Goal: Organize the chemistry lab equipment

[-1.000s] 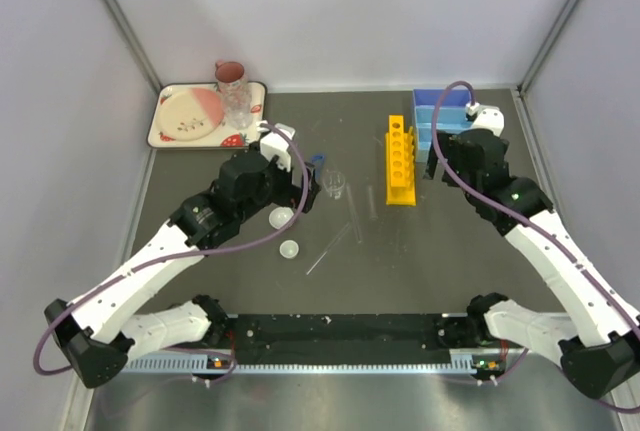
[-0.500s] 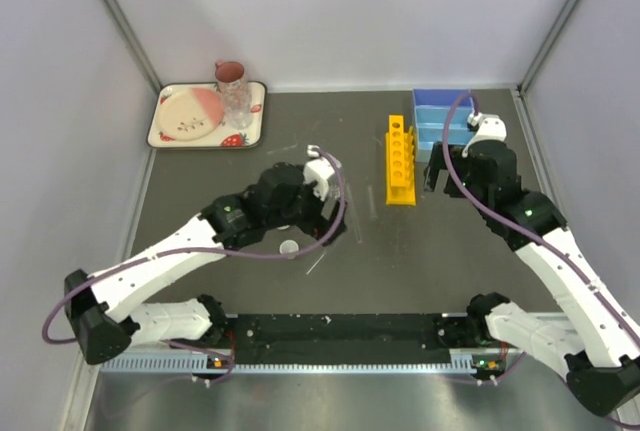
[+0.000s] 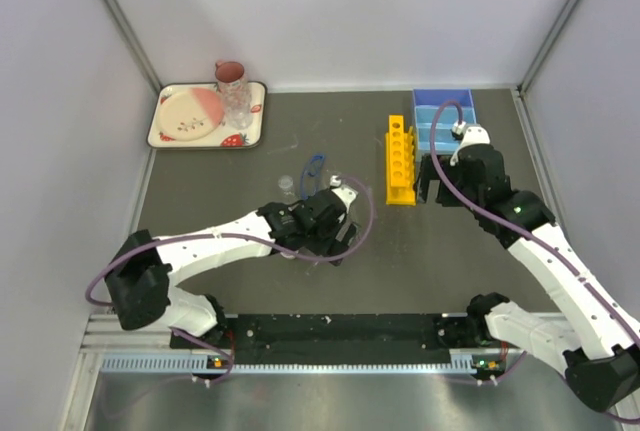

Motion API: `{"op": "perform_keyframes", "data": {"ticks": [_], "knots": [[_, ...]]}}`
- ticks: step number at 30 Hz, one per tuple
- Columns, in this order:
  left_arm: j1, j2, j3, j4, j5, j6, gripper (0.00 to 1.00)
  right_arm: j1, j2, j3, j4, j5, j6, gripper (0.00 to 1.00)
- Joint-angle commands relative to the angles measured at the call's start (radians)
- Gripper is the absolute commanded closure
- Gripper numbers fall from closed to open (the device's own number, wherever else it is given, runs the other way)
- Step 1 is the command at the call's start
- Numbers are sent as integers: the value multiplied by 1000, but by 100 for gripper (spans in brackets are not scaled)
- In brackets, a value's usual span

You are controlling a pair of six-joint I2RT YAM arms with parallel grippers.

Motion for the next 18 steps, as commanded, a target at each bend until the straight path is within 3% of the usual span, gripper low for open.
{"op": "perform_keyframes", "data": {"ticks": [1,18], "knots": [[45,23,-57,27,-35,-76,7,11,-5,5,23,-49,-4,1],[47,124,-137,159,123,-33,13,11,1,1,35,-62,-3,1]]}}
